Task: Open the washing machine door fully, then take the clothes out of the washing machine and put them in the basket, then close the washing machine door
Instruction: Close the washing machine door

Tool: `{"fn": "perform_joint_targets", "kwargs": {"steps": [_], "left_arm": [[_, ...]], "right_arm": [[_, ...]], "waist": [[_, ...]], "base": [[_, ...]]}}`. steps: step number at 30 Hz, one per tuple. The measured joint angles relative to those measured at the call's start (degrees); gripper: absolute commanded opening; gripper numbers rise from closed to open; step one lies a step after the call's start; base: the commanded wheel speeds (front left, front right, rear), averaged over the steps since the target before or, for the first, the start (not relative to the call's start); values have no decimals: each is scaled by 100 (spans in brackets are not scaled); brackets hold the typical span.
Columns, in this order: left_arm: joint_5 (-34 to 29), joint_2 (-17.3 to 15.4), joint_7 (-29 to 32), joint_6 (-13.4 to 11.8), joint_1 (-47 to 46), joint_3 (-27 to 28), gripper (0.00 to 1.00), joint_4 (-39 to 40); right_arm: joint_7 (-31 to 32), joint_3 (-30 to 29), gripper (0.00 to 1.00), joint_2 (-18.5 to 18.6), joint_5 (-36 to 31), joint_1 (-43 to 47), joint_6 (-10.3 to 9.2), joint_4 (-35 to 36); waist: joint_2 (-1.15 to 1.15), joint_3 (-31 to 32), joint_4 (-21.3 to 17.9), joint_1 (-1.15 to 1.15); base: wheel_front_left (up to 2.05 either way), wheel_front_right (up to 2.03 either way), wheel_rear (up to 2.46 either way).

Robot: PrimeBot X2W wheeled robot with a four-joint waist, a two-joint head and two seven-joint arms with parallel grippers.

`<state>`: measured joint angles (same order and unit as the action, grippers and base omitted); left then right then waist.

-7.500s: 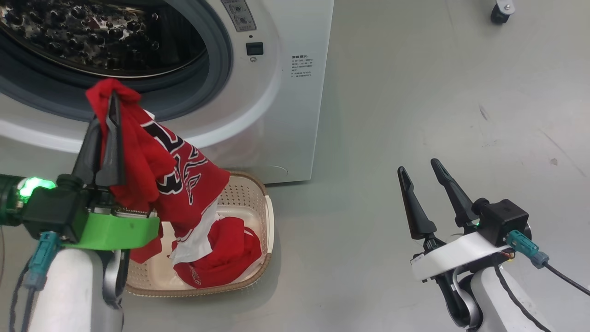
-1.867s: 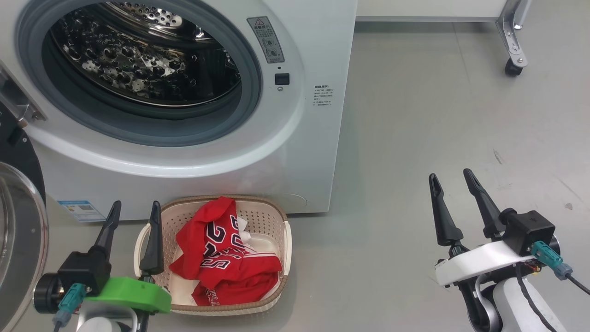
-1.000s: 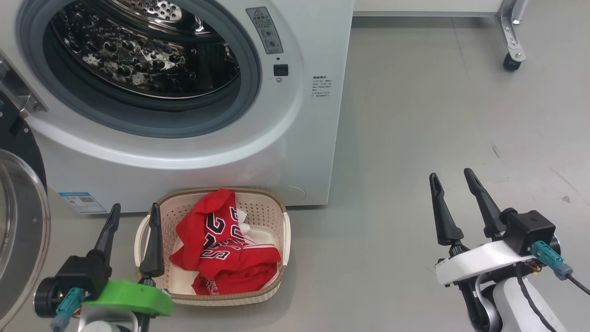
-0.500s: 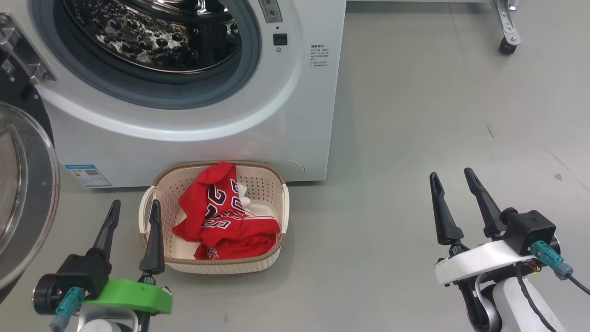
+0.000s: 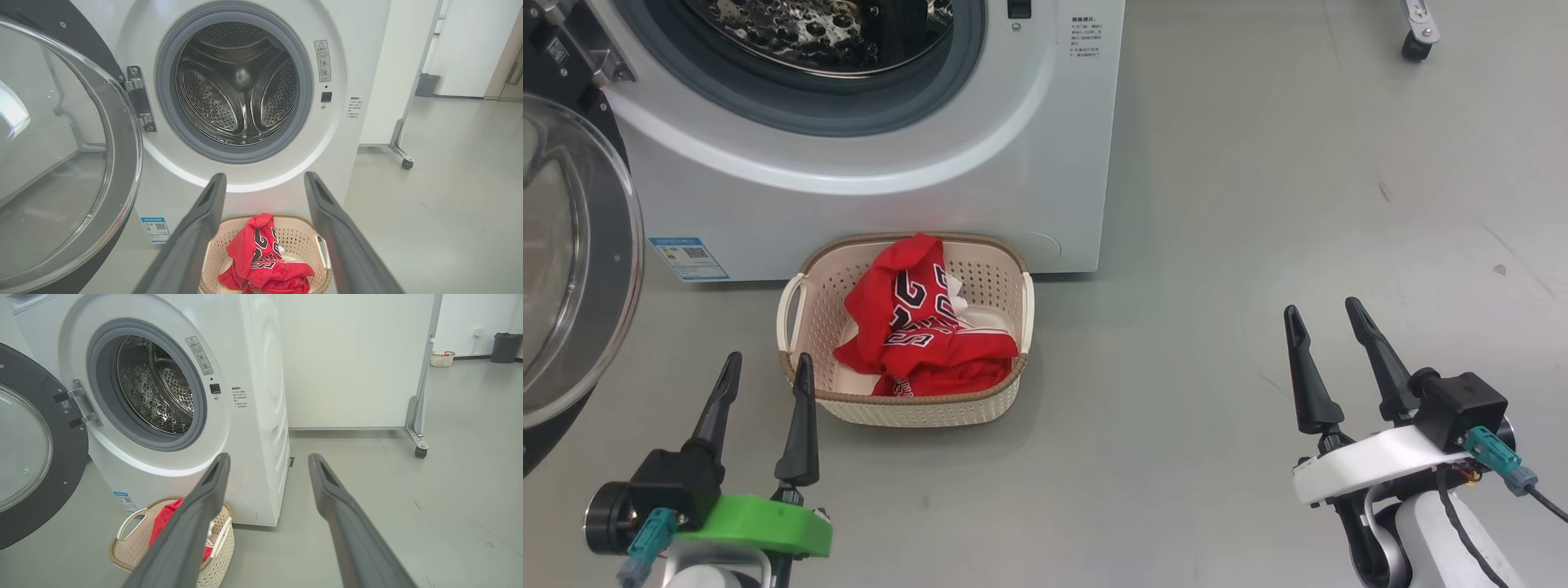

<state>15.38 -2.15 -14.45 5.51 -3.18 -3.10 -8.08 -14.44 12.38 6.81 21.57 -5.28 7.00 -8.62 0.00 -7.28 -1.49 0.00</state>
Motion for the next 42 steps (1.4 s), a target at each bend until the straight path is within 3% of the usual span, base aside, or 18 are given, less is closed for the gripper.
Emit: {"fn": "perform_joint_targets", "kwargs": {"steps": [42], "left_arm": [[-94,0,0,-102,8,-45,100,4]], "right_arm": [[-1,101,100,4,0,-1,0,-69]], "waist": [[0,75,-17,0]], "base": [[-22,22,0]]}}
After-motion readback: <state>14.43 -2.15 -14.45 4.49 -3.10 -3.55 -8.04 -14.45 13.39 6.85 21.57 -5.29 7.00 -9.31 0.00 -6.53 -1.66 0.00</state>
